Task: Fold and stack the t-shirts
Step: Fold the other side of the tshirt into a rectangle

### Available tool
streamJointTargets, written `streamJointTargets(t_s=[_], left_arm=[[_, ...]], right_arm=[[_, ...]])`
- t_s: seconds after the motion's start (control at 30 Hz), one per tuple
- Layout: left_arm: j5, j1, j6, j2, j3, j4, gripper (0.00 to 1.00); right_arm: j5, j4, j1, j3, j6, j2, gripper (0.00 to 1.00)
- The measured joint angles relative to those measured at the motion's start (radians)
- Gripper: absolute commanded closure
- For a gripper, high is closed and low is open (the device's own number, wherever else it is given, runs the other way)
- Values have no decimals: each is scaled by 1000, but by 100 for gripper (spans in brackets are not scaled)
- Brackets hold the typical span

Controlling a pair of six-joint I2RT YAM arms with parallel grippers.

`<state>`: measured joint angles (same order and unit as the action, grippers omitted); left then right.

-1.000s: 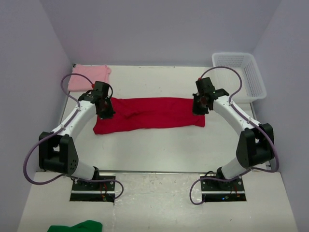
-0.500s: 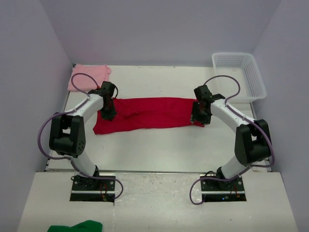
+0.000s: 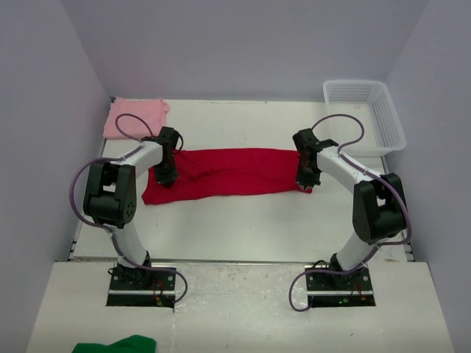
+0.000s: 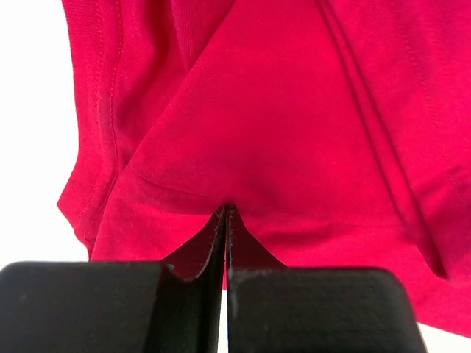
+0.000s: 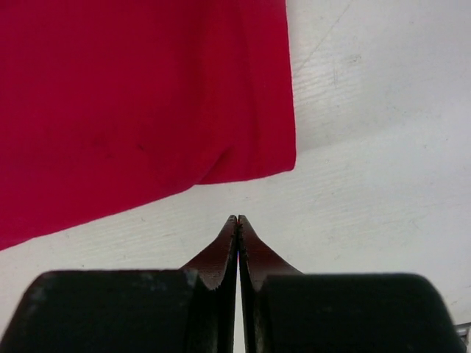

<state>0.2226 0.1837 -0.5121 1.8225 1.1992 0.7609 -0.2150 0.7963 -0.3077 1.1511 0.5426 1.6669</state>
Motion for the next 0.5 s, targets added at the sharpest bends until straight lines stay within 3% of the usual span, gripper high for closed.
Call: streamJointTargets(t_s=[0.5], left_arm=[[35,-23,0,26,13,9,100]], right_arm=[[-33,50,0,169,18,233,100]])
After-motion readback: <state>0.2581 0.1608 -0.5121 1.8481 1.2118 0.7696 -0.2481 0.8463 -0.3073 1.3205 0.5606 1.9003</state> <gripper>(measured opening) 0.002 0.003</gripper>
